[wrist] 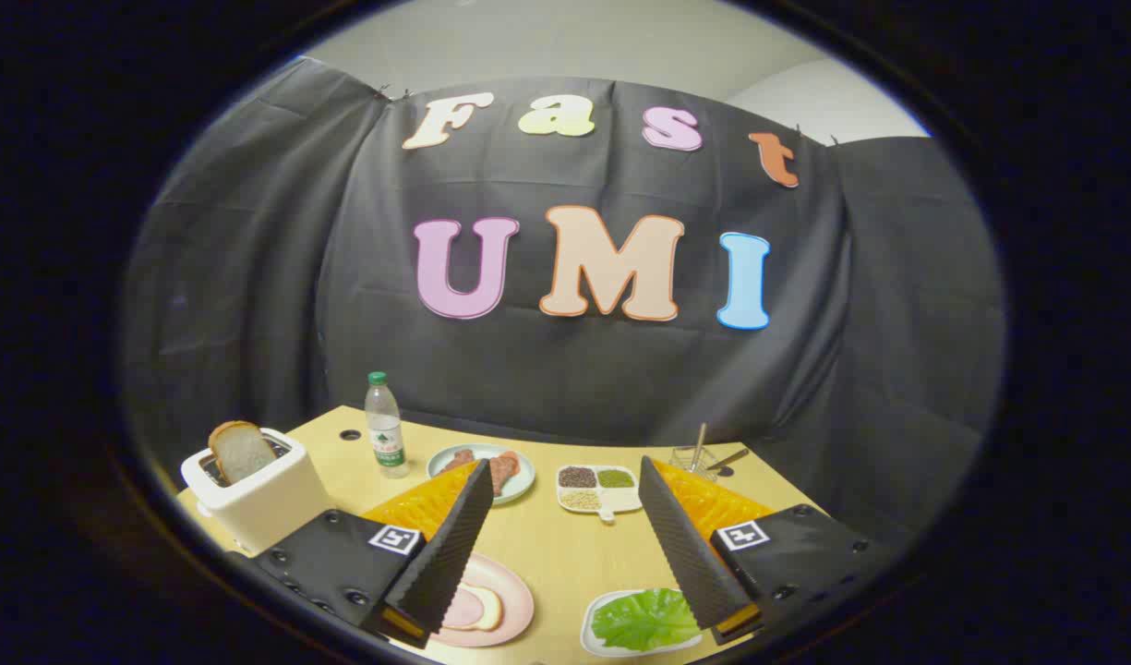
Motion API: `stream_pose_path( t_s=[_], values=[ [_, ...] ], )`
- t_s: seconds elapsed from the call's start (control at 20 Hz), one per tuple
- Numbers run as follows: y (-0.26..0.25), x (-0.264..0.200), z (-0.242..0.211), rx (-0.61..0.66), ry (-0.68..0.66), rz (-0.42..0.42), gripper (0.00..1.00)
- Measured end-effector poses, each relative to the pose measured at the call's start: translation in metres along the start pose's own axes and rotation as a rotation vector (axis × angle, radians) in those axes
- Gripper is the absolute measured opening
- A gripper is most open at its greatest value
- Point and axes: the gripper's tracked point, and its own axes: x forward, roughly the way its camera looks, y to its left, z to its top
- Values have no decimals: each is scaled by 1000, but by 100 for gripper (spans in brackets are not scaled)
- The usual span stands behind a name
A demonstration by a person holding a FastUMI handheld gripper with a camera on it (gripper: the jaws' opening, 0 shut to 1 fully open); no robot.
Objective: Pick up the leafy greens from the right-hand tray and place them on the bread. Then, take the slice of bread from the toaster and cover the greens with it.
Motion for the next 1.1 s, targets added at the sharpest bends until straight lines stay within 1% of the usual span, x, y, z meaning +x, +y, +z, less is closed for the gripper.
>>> stream_pose_path(
  t_s=[0.65,0.8,1.0,1.1],
  values=[
    [21,-17,-3,-13,6,88,100],
    [24,-19,-9,-12,20,92,100],
    [10,-18,-31,18,73,96,100],
    [-10,-19,-44,45,94,91,100]
  ],
)
